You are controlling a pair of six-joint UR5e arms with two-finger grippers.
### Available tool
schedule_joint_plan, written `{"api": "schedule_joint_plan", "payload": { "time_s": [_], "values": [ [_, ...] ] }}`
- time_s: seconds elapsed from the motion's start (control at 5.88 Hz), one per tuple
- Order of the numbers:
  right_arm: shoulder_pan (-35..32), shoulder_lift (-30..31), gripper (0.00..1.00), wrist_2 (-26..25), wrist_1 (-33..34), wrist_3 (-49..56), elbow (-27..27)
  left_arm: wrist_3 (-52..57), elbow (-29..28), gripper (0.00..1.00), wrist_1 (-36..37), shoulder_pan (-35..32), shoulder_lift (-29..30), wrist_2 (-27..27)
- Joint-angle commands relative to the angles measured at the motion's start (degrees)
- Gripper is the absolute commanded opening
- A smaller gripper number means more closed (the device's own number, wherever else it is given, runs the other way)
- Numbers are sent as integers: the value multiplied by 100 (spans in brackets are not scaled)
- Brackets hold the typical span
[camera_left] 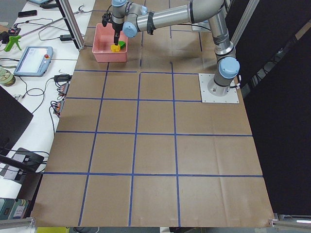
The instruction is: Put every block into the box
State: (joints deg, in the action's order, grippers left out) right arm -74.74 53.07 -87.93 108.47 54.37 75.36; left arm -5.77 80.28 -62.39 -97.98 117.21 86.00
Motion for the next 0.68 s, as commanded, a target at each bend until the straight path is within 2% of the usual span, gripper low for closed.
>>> {"api": "schedule_joint_plan", "payload": {
  "time_s": [0.0,0.17,0.34,0.51],
  "values": [
    [29,45,99,-5,112,338,626,32,75,100,-1409,174,-879,110],
    [21,81,99,-14,296,416,855,32,102,100,-2287,296,-1414,223],
    [21,72,99,-5,855,643,1075,40,232,100,-2644,375,-1820,233],
    [21,55,86,-5,1295,654,1234,40,434,100,-2743,576,-2189,216]
  ]
}}
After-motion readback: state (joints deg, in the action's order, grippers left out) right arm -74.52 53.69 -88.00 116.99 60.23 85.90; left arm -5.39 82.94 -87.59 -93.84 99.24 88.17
